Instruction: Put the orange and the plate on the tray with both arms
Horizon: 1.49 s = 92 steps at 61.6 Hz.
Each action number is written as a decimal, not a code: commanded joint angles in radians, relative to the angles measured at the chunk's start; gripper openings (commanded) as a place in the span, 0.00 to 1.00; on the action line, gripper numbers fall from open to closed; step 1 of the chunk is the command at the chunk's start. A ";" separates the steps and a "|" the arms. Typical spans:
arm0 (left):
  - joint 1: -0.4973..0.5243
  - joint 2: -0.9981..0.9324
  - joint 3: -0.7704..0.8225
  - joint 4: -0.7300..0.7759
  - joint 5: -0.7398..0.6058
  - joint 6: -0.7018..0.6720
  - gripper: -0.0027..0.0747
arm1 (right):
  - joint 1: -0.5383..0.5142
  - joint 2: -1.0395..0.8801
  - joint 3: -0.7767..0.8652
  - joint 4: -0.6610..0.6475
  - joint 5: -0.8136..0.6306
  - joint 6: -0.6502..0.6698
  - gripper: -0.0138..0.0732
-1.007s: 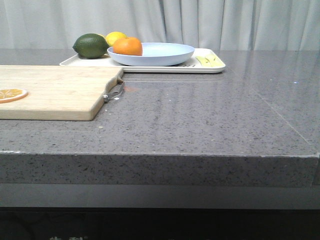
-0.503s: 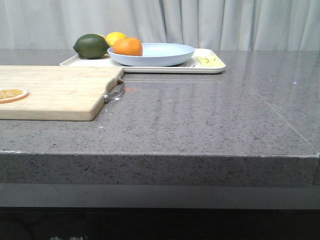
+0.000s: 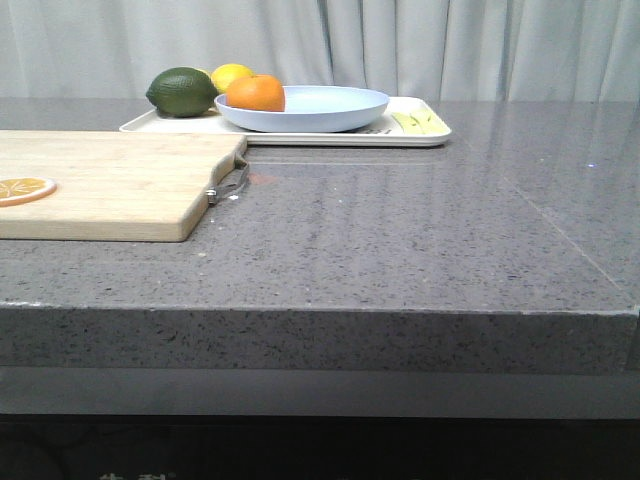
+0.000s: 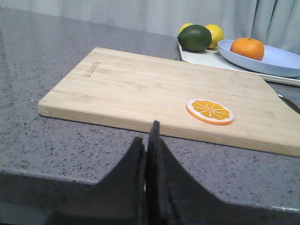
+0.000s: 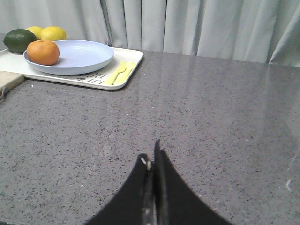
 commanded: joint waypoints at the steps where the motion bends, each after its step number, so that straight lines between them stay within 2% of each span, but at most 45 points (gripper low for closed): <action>1: -0.008 -0.021 0.003 -0.010 -0.088 -0.002 0.01 | -0.004 0.012 -0.028 -0.006 -0.085 -0.011 0.08; 51: -0.008 -0.021 0.003 -0.010 -0.088 -0.002 0.01 | -0.004 0.012 -0.026 -0.006 -0.093 -0.011 0.08; 70: -0.008 -0.021 0.003 -0.010 -0.088 -0.002 0.01 | -0.004 -0.045 0.223 -0.006 -0.344 -0.010 0.08; 84: -0.008 -0.019 0.003 -0.010 -0.088 -0.002 0.01 | -0.004 -0.148 0.355 -0.006 -0.370 -0.010 0.08; 92: -0.008 -0.019 0.003 -0.010 -0.088 -0.002 0.01 | -0.004 -0.153 0.358 -0.006 -0.343 -0.010 0.08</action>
